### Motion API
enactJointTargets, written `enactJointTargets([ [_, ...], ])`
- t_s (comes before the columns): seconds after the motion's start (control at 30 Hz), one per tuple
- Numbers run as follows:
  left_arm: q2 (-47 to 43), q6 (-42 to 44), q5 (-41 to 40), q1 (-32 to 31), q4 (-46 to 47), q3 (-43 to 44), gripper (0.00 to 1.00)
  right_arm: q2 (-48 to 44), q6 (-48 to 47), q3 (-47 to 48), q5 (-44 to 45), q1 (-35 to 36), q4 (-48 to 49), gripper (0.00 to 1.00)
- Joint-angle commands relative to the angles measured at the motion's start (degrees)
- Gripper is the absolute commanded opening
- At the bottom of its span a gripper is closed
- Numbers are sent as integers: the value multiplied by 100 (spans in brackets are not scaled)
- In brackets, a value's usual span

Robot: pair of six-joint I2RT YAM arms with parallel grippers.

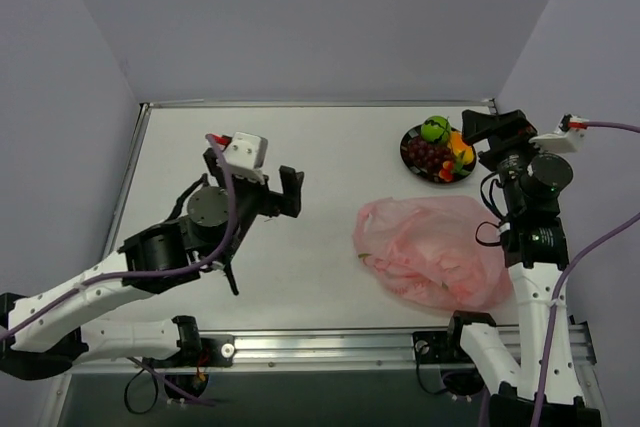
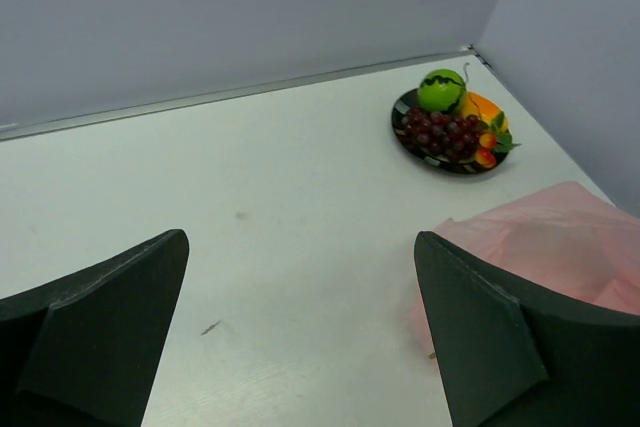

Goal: Take the fake fruits out of the plastic bag

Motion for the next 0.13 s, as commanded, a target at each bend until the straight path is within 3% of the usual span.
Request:
enactJointTargets([
  [0.0,-525,312,-907,11,-670,78,94,258,313,10,-601,40,549,100],
  [0.1,-868,312,-1024,20,-899,-10,94,303,330,142,-681,57,611,100],
])
